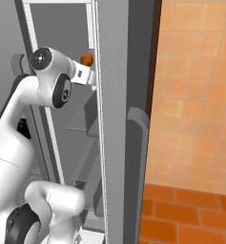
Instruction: Place one squash and one chicken drumstick in each tupperware on the nearby counter, to pack two identical lunches.
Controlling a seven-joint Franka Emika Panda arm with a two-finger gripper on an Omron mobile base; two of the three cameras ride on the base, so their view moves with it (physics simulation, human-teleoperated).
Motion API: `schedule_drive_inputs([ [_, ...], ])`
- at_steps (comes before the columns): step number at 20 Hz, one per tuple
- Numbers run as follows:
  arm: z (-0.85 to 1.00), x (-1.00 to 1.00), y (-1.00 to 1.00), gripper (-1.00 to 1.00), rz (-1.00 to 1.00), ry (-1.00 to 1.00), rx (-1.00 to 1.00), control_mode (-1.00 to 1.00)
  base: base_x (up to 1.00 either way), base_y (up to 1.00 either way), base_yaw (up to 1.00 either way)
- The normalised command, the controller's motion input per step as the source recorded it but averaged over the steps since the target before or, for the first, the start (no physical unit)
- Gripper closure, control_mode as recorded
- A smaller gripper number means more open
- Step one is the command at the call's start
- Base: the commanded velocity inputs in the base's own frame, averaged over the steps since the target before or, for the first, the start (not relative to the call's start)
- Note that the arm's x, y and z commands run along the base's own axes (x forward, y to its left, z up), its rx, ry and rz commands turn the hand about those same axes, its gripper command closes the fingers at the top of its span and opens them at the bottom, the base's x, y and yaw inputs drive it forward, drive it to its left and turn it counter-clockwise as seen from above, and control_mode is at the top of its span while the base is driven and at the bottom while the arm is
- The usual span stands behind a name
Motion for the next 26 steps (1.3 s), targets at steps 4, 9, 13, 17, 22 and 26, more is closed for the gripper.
schedule_drive_inputs([
  [4,0.01,0.47,-0.08,-1.0,0.0,0.02,0.08,-1.0,0.0,0.0,0.0],
  [9,0.0,0.61,-0.2,-1.0,0.0,0.0,0.08,-1.0,0.0,0.0,0.0],
  [13,-0.02,0.61,-0.01,-1.0,0.0,0.0,0.02,-1.0,0.0,0.0,0.0],
  [17,-0.12,0.56,0.0,-1.0,0.0,0.0,0.0,-1.0,0.0,0.0,0.0],
  [22,-0.22,0.48,0.0,-1.0,0.0,0.0,0.0,-1.0,0.0,0.0,0.0],
  [26,-0.06,0.54,-0.01,-1.0,0.0,0.0,0.0,-1.0,0.0,0.0,0.0],
])
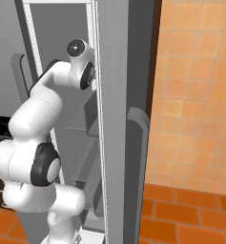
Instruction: Place one squash and one chicken drumstick in each tupperware on the nearby counter, to pack two identical lunches.
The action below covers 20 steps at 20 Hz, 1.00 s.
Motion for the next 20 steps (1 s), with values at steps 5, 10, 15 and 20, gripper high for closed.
schedule_drive_inputs([
  [5,0.0,0.5,-0.1,-1.0,0.0,0.0,0.0,-1.0,0.0,0.0,0.0],
  [10,-0.07,0.46,-0.08,-1.0,0.0,0.0,0.0,-1.0,0.0,0.0,0.0],
  [15,-0.23,0.29,-0.03,1.0,0.0,0.01,0.0,-1.0,0.0,0.0,0.0],
  [20,-0.35,-0.17,0.06,1.0,0.0,0.0,0.0,-1.0,0.0,0.0,0.0],
])
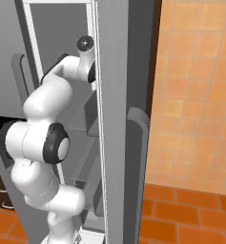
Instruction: Place one squash and one chicken drumstick in each tupperware on the nearby counter, to pack two identical lunches.
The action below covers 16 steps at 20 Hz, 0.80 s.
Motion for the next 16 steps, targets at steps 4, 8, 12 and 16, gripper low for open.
schedule_drive_inputs([
  [4,0.01,-0.96,0.29,1.0,0.01,-0.13,-0.02,-1.0,0.0,0.0,0.0],
  [8,0.02,-1.0,0.02,1.0,0.02,-0.09,0.0,-1.0,0.0,0.0,0.0],
  [12,0.03,-1.0,0.03,1.0,0.05,0.0,0.0,-1.0,0.0,0.0,0.0],
  [16,0.0,-1.0,0.05,1.0,0.06,0.12,-0.02,-1.0,0.0,0.0,0.0],
])
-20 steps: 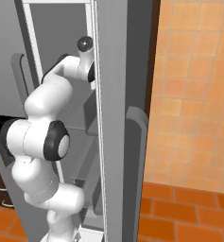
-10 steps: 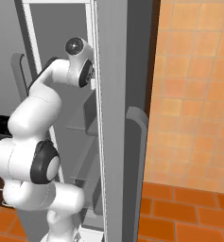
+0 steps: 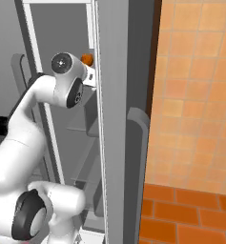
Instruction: Place one squash and one chicken drumstick in each tupperware on the nearby counter, to pack two identical lunches.
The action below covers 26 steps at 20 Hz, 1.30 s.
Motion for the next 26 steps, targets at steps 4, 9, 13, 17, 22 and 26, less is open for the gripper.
schedule_drive_inputs([
  [4,-0.03,-1.0,0.07,1.0,0.02,0.21,-0.06,-1.0,0.0,0.0,0.0],
  [9,-0.51,-1.0,0.16,1.0,0.06,0.09,-0.1,-1.0,0.0,0.0,0.0],
  [13,0.0,0.0,0.0,1.0,0.0,0.0,0.0,1.0,-1.0,0.38,0.23],
  [17,0.0,0.0,0.0,1.0,0.0,0.0,0.0,1.0,-0.79,0.93,0.22],
  [22,0.0,0.0,0.0,1.0,0.0,0.0,0.0,1.0,0.13,1.0,0.01],
  [26,0.0,0.0,0.0,1.0,0.0,0.0,0.0,1.0,0.69,1.0,0.0],
])
